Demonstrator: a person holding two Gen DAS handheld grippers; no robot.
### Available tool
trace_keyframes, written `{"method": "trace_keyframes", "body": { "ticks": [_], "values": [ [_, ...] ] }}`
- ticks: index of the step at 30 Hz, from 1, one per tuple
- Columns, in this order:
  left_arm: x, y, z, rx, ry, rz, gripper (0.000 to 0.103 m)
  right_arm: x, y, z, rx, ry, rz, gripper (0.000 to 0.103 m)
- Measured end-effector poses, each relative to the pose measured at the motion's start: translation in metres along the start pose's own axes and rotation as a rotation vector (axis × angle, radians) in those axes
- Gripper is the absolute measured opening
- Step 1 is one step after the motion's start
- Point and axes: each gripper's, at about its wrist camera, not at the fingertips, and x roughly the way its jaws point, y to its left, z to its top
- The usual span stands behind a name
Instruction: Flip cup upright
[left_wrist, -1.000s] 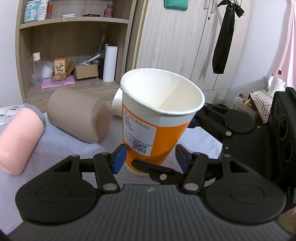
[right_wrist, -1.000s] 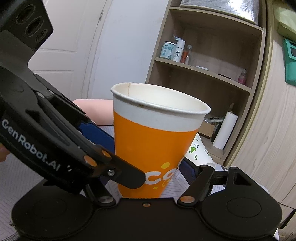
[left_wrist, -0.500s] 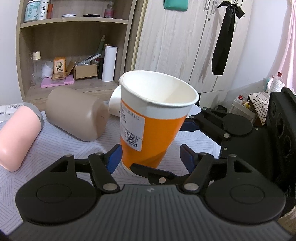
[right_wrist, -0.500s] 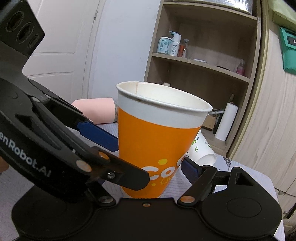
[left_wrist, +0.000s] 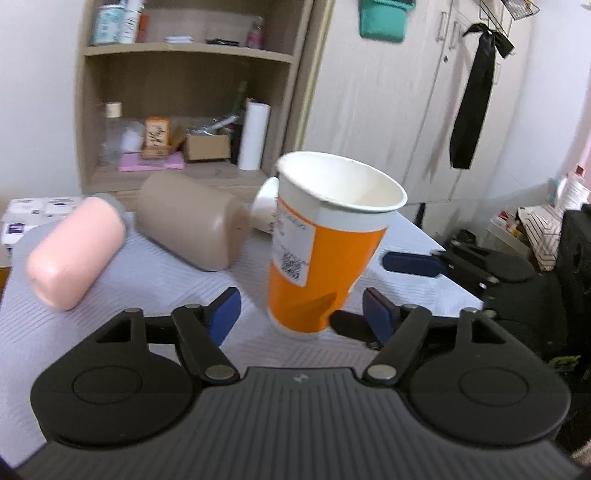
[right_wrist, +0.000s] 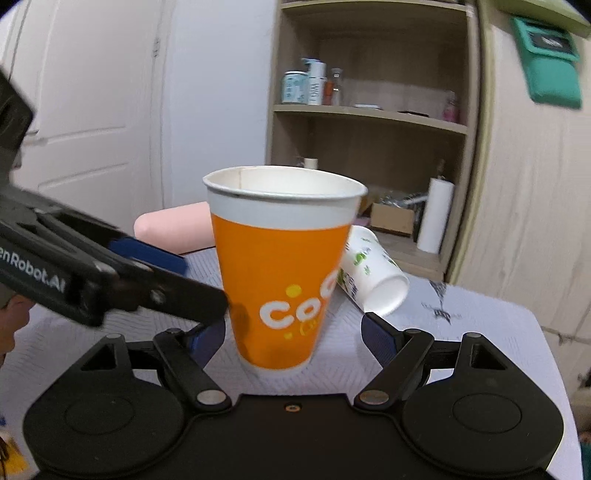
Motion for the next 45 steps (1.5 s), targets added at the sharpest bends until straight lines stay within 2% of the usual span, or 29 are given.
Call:
{"method": "trace_keyframes", "body": {
  "ticks": [2, 6, 10, 14, 19, 25, 29, 33, 36, 40, 45],
  "values": [
    [-0.004, -0.003, 0.0, -0.007, -0.006, 0.044, 0.077, -0.009, 0.001, -0.003, 0.04, -0.019, -0.033, 0.085],
    [-0.018, -0.005, -0.002, -0.04, -0.012, 0.05, 0.077, -0.028, 0.005, -0.004, 0.058, -0.051, -0.081, 0.085],
    [-0.037, -0.014, -0.008, -0.022, -0.018, 0.112, 0.078, -0.052, 0.006, 0.002, 0.08, -0.072, -0.101, 0.085],
    [-0.058, -0.019, -0.013, -0.048, -0.03, 0.076, 0.079, -0.075, 0.01, 0.01, 0.114, -0.092, -0.143, 0.085],
    [-0.083, -0.036, -0.02, -0.015, -0.065, 0.178, 0.08, -0.101, 0.024, 0.015, 0.106, -0.109, -0.171, 0.085],
    [-0.111, -0.041, -0.026, -0.046, -0.105, 0.258, 0.084, -0.122, 0.034, 0.015, 0.146, -0.075, -0.234, 0.085],
    [-0.128, -0.045, -0.032, -0.066, -0.132, 0.296, 0.088, -0.138, 0.041, 0.012, 0.164, -0.08, -0.246, 0.085],
    [-0.14, -0.046, -0.037, -0.078, -0.128, 0.33, 0.089, -0.151, 0.047, 0.009, 0.152, -0.084, -0.298, 0.085],
    [-0.146, -0.05, -0.043, -0.063, -0.129, 0.37, 0.089, -0.16, 0.05, 0.006, 0.152, -0.077, -0.304, 0.085],
    [-0.15, -0.051, -0.048, -0.07, -0.128, 0.385, 0.089, -0.168, 0.053, 0.003, 0.145, -0.077, -0.315, 0.085],
    [-0.15, -0.052, -0.052, -0.06, -0.113, 0.428, 0.095, -0.17, 0.054, 0.001, 0.132, -0.073, -0.327, 0.085]
  ]
}}
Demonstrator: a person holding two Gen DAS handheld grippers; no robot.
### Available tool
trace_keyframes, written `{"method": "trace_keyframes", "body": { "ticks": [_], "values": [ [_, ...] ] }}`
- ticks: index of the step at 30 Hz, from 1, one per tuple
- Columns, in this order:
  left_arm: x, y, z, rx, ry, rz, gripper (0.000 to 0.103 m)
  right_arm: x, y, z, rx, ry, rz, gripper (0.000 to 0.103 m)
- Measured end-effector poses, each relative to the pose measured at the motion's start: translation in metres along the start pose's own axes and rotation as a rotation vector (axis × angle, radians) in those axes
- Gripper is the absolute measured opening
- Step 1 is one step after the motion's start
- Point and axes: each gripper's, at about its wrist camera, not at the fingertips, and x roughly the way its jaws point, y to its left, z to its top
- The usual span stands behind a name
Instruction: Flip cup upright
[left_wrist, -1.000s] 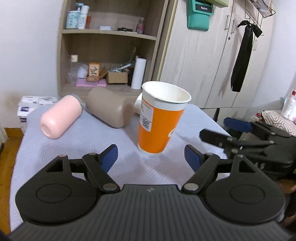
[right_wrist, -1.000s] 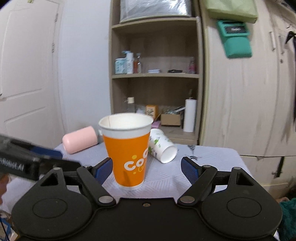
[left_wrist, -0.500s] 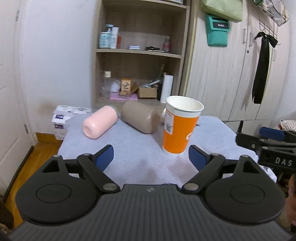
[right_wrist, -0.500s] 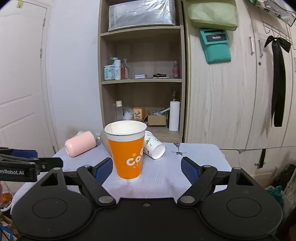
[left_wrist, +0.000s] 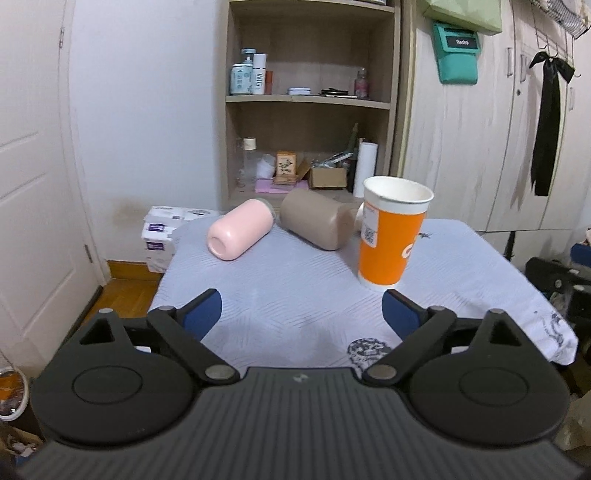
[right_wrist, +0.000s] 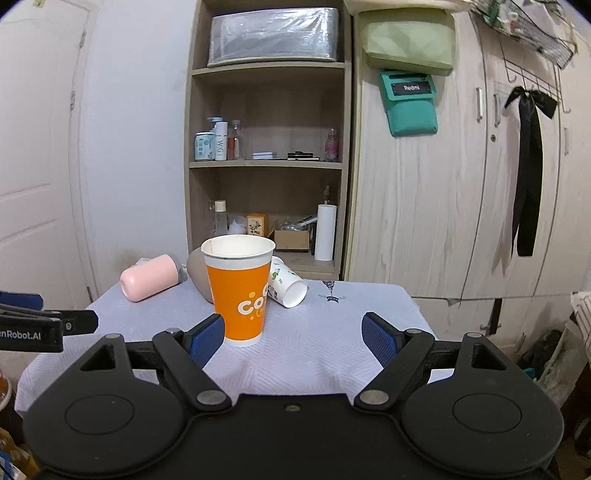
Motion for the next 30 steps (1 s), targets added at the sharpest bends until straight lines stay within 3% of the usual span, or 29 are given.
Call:
{"method": "trace_keyframes", "body": {
  "ticks": [5, 8, 30],
  "values": [
    [-0.002, 0.001, -0.001, 0.0, 0.001, 0.007, 0.097, 0.001, -0.001, -0.001, 0.014, 0.005, -0.003, 0.085],
    [-0.003, 0.001, -0.001, -0.003, -0.004, 0.017, 0.103, 0.001, -0.001, -0.002, 0.015, -0.008, -0.009, 0.103],
    [0.007, 0.005, -0.006, -0.015, 0.048, 0.076, 0.103, 0.008, -0.005, -0.007, 0.05, 0.017, -0.065, 0.103]
  ]
}}
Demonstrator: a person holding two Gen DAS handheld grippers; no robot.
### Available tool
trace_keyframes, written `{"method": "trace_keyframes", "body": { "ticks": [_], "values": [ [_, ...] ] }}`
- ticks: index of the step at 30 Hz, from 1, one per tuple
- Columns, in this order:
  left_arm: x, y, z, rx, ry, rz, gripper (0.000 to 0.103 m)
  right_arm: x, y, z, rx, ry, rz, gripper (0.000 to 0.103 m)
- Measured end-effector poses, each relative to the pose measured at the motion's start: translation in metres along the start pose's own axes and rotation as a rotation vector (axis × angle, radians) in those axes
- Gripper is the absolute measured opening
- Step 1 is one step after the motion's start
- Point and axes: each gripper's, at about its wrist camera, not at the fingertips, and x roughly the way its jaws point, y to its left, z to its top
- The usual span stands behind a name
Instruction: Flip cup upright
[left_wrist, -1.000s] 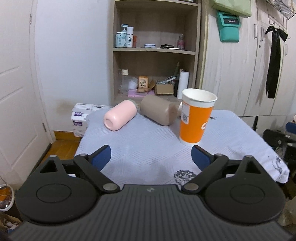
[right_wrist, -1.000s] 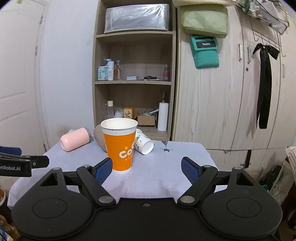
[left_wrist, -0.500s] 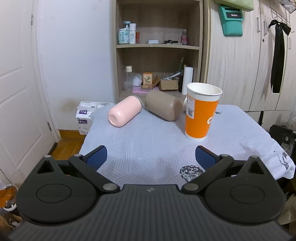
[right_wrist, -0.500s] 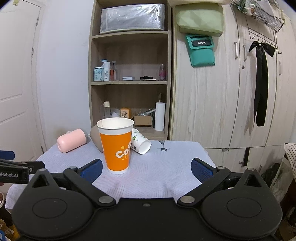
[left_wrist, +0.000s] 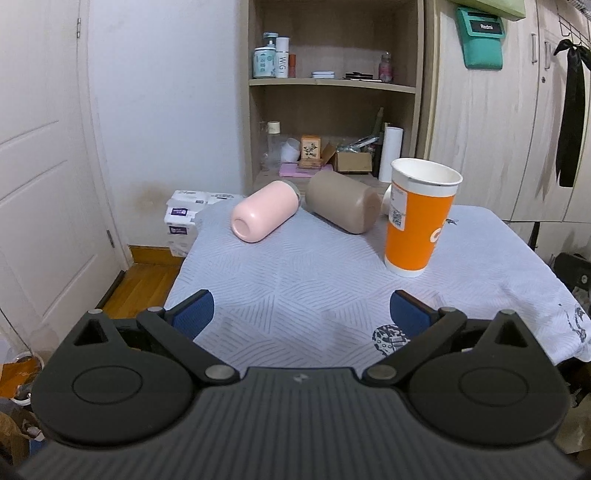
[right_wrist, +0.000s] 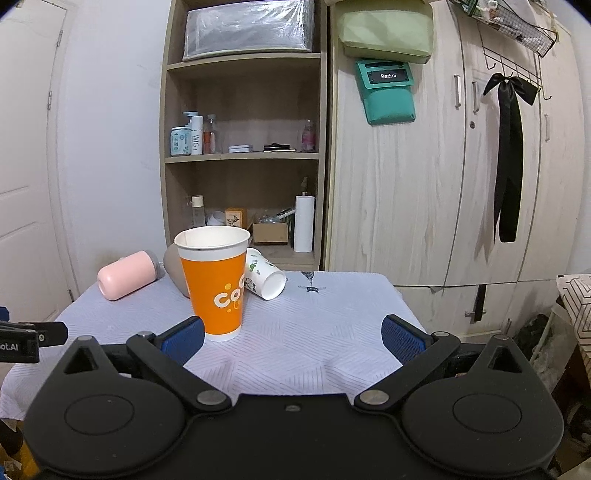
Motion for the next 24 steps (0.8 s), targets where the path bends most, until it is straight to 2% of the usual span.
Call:
{"method": "trace_keyframes", "body": {
  "ticks": [24],
  "values": [
    [0.0034, 0.0006, -0.0031, 0.025, 0.016, 0.029, 0.103, 0.0009, 0.0025, 0.0013, -0.023, 0.018, -0.028, 0.103]
  ]
}}
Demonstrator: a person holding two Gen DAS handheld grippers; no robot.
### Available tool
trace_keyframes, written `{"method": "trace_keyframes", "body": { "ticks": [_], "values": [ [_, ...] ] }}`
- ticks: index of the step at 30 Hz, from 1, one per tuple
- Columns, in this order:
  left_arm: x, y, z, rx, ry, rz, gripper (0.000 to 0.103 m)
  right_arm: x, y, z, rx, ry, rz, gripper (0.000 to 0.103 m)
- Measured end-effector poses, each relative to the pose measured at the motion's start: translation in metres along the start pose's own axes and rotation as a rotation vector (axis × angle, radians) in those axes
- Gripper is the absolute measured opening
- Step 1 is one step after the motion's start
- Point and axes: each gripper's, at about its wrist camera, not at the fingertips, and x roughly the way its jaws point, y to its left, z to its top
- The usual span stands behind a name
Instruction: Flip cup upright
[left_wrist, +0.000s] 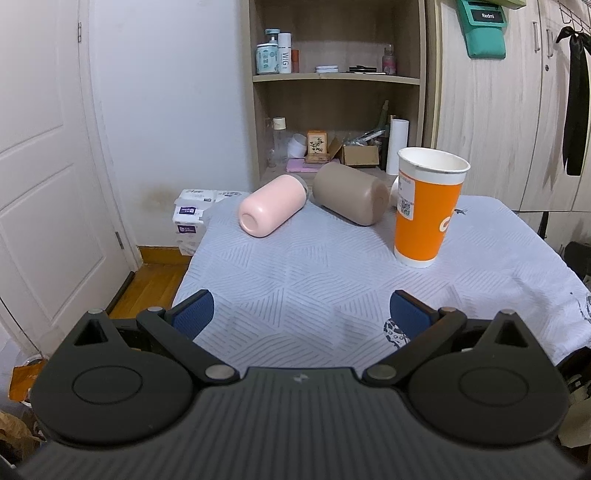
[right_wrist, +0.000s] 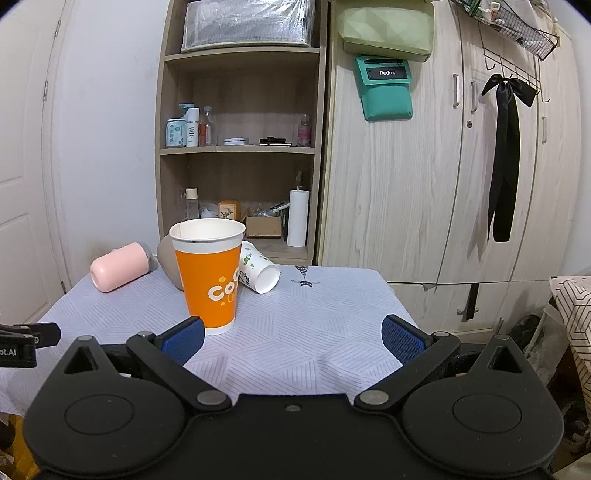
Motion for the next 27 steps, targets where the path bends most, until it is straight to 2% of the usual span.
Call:
{"method": "trace_keyframes", "body": {
  "ticks": [27],
  "values": [
    [-0.0036, -0.0044, -0.0006, 0.01, 0.012, 0.028, 0.103, -0.0035, 0.0014, -0.0006, -0.012, -0.004, -0.016, 0.103]
  ]
}}
